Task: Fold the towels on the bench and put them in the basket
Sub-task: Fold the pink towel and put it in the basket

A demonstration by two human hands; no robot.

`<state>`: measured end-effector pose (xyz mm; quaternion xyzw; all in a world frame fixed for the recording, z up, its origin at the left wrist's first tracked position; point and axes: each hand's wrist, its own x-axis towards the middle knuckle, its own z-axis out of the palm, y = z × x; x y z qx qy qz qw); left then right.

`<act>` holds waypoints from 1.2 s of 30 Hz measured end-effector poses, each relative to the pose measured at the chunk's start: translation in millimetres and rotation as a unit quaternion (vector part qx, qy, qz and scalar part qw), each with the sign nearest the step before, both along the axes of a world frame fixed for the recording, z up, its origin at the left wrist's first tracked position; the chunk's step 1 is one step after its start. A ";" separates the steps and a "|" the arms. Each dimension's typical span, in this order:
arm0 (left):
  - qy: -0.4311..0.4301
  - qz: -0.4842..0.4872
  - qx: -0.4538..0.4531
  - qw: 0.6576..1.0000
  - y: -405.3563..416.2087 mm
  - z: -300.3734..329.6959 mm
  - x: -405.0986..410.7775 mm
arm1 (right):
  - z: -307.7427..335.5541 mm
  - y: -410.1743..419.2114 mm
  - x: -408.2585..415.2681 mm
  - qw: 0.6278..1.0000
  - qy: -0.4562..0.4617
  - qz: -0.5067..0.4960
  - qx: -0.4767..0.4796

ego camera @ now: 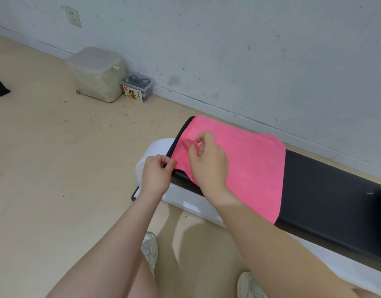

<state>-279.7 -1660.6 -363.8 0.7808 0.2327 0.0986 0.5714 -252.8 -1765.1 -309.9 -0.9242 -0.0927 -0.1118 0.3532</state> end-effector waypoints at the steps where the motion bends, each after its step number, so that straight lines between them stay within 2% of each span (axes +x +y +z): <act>1: -0.022 0.001 -0.049 0.999 -2.1 5.8 -2.7 | 3.0 -1.6 2.3 1.000 -0.011 -0.009 0.006; 4: -0.066 -0.028 -0.225 0.972 -9.6 17.6 -11.2 | 3.0 -1.6 1.4 0.998 0.009 0.040 -0.048; 6: -0.059 -0.031 -0.281 0.957 -10.9 16.4 -14.5 | -6.3 -0.7 -2.1 0.993 0.040 0.085 -0.068; 9: -0.044 -0.028 -0.288 0.956 -11.2 13.9 -17.7 | -14.4 -4.7 -0.4 0.993 0.062 0.099 -0.016; 13: -0.053 0.008 -0.296 0.954 -15.3 15.1 -19.1 | -16.3 -6.8 -0.9 0.987 0.065 0.145 0.006; 18: -0.059 0.028 -0.300 0.952 -18.5 15.6 -17.8 | -21.9 -10.6 -6.3 0.985 0.022 0.167 0.029; 25: -0.061 0.008 -0.324 0.944 -27.7 18.7 -17.1 | -29.1 -12.0 -10.1 0.984 0.043 0.163 0.064; 29: -0.069 -0.009 -0.300 0.951 -32.2 27.3 -13.2 | -22.6 -20.2 -8.8 0.990 0.023 0.128 0.051; 32: -0.055 -0.035 -0.308 0.949 -46.7 40.2 -10.9 | -13.1 -34.6 -8.7 0.993 0.024 0.109 0.046; 36: -0.068 -0.025 -0.320 0.945 -73.1 66.9 -9.2 | 2.2 -66.1 -13.4 0.997 0.025 0.074 0.011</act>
